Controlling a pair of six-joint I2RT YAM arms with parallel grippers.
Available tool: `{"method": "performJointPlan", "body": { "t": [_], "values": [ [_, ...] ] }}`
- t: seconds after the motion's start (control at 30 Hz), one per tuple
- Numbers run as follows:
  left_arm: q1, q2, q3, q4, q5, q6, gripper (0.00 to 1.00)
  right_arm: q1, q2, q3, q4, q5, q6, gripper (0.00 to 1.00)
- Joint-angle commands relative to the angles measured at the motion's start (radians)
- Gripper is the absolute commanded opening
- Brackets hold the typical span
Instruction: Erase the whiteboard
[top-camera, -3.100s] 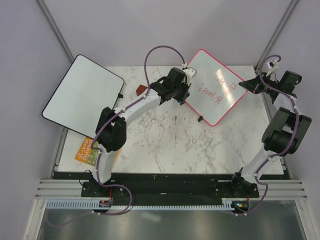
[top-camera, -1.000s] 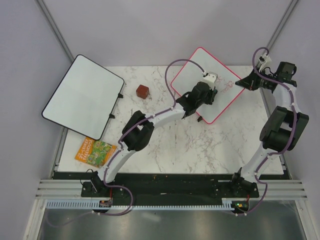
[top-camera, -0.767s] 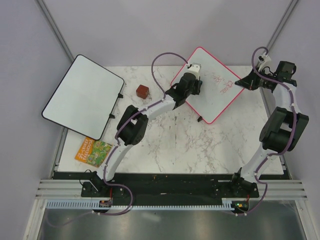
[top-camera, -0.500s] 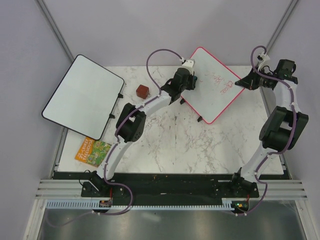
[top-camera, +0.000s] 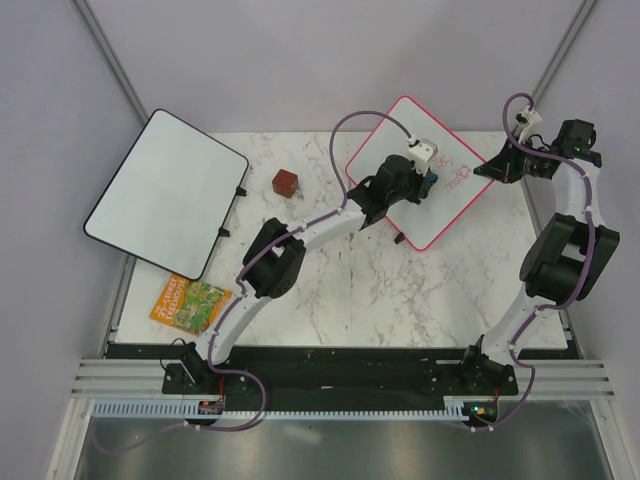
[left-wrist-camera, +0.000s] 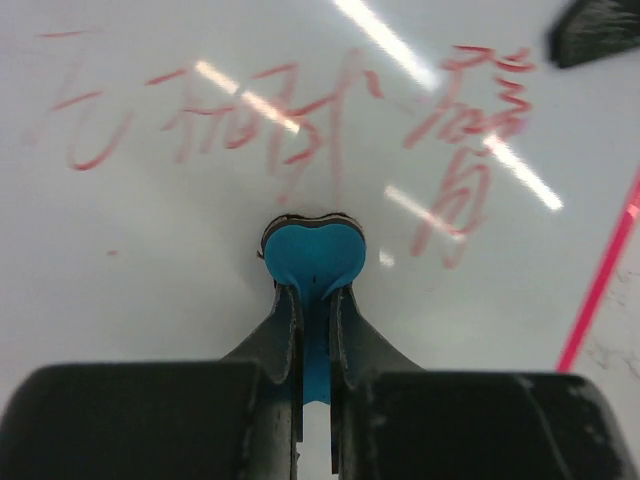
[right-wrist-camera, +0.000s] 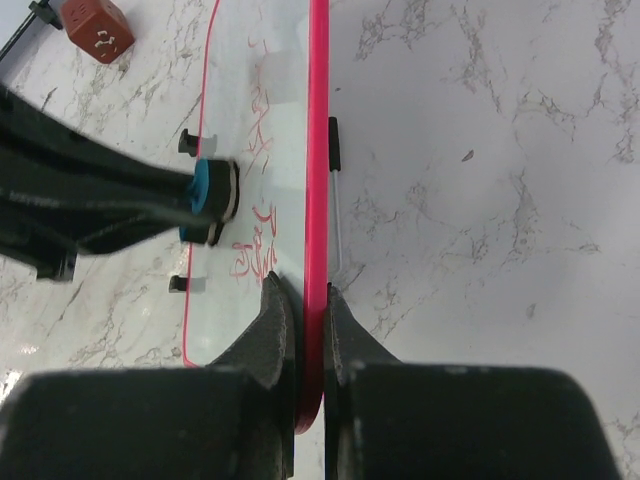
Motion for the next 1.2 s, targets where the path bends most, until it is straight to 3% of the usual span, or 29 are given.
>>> {"method": "performJointPlan", "body": {
  "t": [0.0, 0.13, 0.33, 0.37, 0.53, 0.83, 1.17],
  "values": [
    [-0.153, -0.005, -0.076, -0.066, 0.216, 0.055, 0.02, 0.085, 0.023, -0.08, -0.22, 0.109, -0.283, 0.0],
    [-0.167, -0.051, -0.177, -0.069, 0.176, 0.022, 0.02, 0.085, 0.02, -0.083, -0.197, 0.099, -0.262, 0.0],
    [-0.161, -0.129, -0.351, -0.017, -0.104, -0.051, 0.02, 0.083, 0.014, -0.087, -0.176, 0.085, -0.236, 0.0],
    [-0.146, -0.139, -0.366, -0.008, -0.165, -0.075, 0.02, 0.085, 0.014, -0.09, -0.174, 0.083, -0.236, 0.0],
    [-0.031, -0.168, -0.391, 0.036, -0.195, -0.236, 0.02, 0.085, 0.0, -0.106, -0.166, 0.086, -0.236, 0.0],
    [0.059, -0.137, -0.273, 0.067, -0.172, -0.261, 0.02, 0.085, -0.013, -0.133, -0.168, 0.109, -0.256, 0.0],
    [0.108, -0.015, -0.017, 0.053, -0.181, -0.311, 0.02, 0.085, -0.003, -0.112, -0.231, 0.126, -0.318, 0.0]
  ]
}}
